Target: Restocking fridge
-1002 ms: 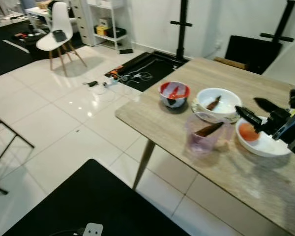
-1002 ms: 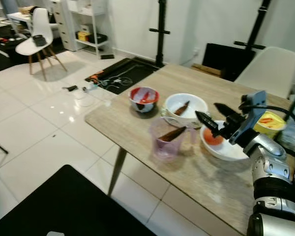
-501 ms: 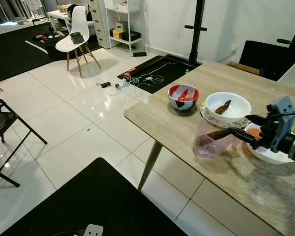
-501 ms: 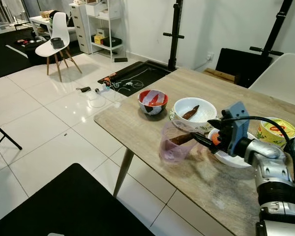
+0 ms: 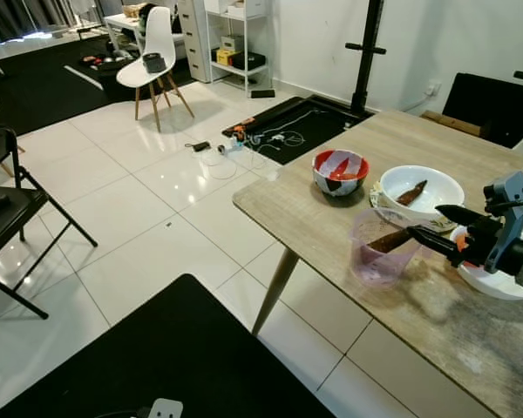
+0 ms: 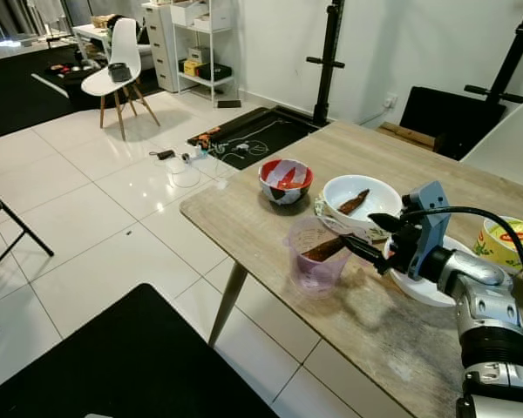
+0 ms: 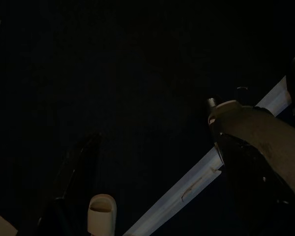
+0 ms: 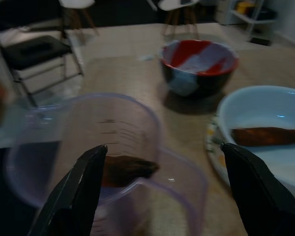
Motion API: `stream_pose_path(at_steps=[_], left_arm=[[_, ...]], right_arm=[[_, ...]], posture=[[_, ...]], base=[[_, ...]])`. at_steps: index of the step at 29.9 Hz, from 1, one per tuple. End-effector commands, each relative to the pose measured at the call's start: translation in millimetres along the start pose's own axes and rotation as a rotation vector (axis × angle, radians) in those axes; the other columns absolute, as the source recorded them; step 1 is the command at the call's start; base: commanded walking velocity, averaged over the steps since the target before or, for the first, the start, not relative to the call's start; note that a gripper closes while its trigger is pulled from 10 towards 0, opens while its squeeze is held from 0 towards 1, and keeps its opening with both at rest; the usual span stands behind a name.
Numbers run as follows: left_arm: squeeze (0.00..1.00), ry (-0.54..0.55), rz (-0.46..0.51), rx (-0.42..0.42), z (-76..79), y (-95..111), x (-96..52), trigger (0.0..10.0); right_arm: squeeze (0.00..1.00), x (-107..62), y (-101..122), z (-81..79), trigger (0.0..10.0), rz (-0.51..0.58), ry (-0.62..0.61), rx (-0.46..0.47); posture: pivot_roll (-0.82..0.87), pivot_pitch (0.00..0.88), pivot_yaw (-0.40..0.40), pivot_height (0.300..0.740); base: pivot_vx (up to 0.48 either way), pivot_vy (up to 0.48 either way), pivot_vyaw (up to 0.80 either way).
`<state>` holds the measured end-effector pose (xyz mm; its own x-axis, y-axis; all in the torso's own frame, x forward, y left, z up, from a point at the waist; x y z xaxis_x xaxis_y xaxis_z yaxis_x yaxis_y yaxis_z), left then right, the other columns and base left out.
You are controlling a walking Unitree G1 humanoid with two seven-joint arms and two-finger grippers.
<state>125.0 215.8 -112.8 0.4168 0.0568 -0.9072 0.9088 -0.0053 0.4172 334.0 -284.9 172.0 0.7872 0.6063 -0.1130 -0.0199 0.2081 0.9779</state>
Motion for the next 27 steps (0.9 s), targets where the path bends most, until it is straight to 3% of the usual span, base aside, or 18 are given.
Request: stream_pose_path(at_steps=[1,10,13,21,27], left_arm=[[0.0,-0.001,-0.017,0.011,0.3,-6,-0.7,10.0],[0.0,-0.004,-0.02,0.011,2.4,-7,-0.6,10.0],[0.0,-0.005,-0.02,0.012,2.6,-7,-0.5,10.0],[0.0,-0.006,-0.018,0.017,2.8,-6,-0.4,10.0],[0.0,-0.006,-0.019,0.02,2.4,-6,-0.6,10.0]], right_arm=[[0.0,-7.9,-1,-0.2,10.0,0.009,0.024,0.019],[0.0,-24.6,19,4.4,10.0,0.182,0.05,0.049],[0.0,-28.5,15,3.5,10.0,0.145,0.067,0.036],[0.0,-25.5,-18,-15.9,10.0,-0.152,0.176,-0.016],[0.0,-23.5,-19,-21.6,10.0,-0.15,0.206,-0.01]], posture=[[0.03,0.0,0.024,0.74],[0.03,0.0,0.021,0.74],[0.02,0.0,0.022,0.74],[0.02,0.0,0.026,0.74],[0.02,0.0,0.028,0.74]], base=[[0.0,0.0,0.0],[0.0,0.0,0.0],[0.0,0.0,0.0],[0.0,0.0,0.0],[0.0,0.0,0.0]])
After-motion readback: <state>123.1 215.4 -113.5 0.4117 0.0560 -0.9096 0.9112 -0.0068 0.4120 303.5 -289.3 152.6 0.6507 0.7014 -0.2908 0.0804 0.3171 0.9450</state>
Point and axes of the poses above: a point about 5 cm out from each wrist's last joint towards the gripper, its own x axis pointing out of the wrist towards the gripper, its own y axis along the axis of the wrist's last joint, z = x × y, the point moved 1 cm from there along x, pointing out of the wrist towards the gripper, and after that the axes turned 7 degrees about -x, right-handed, at the moved point
